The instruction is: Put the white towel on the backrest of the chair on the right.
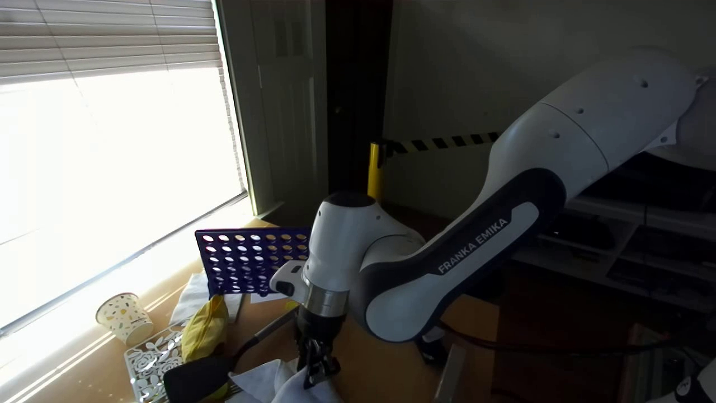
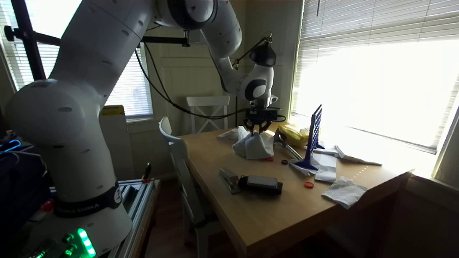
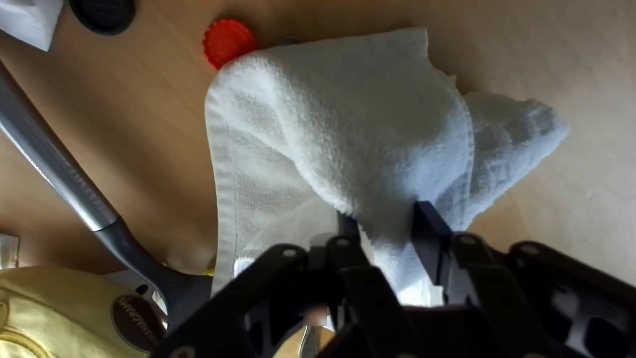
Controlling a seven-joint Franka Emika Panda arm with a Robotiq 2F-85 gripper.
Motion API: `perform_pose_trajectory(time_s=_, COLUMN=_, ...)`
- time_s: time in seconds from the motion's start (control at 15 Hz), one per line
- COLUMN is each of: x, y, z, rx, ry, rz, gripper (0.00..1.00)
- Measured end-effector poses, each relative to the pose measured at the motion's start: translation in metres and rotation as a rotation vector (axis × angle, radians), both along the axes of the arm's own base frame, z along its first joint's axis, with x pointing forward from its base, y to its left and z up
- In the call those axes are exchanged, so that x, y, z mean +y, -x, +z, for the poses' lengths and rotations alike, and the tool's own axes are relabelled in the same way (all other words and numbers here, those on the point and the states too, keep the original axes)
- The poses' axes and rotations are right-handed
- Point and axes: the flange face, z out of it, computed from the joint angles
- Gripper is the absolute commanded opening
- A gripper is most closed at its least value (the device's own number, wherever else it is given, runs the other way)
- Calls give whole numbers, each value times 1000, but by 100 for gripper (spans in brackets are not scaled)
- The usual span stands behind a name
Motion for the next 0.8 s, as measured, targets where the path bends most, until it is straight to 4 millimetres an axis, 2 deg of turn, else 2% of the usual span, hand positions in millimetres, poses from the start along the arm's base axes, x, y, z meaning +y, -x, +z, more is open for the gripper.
perform_pose_trajectory(time_s=0.07, x=0, y=0, z=0, rx=0, ry=0, rz=0, gripper=0)
perform_pose_trajectory(time_s=0.4, x=2, y=0, z=3, rx=-4, ry=-4, rz=3, gripper=1)
perform_pose_trajectory(time_s=0.53, x=5, y=1, z=11, rx=-11, ry=-14, rz=6, gripper=1)
perform_pose_trajectory(time_s=0.67, x=10, y=2, z=31, rx=-30, ry=-37, rz=13, gripper=1)
perform_pose_trajectory(time_s=0.8, x=16, y=6, z=60, rx=-52, ry=-61, rz=17, gripper=1)
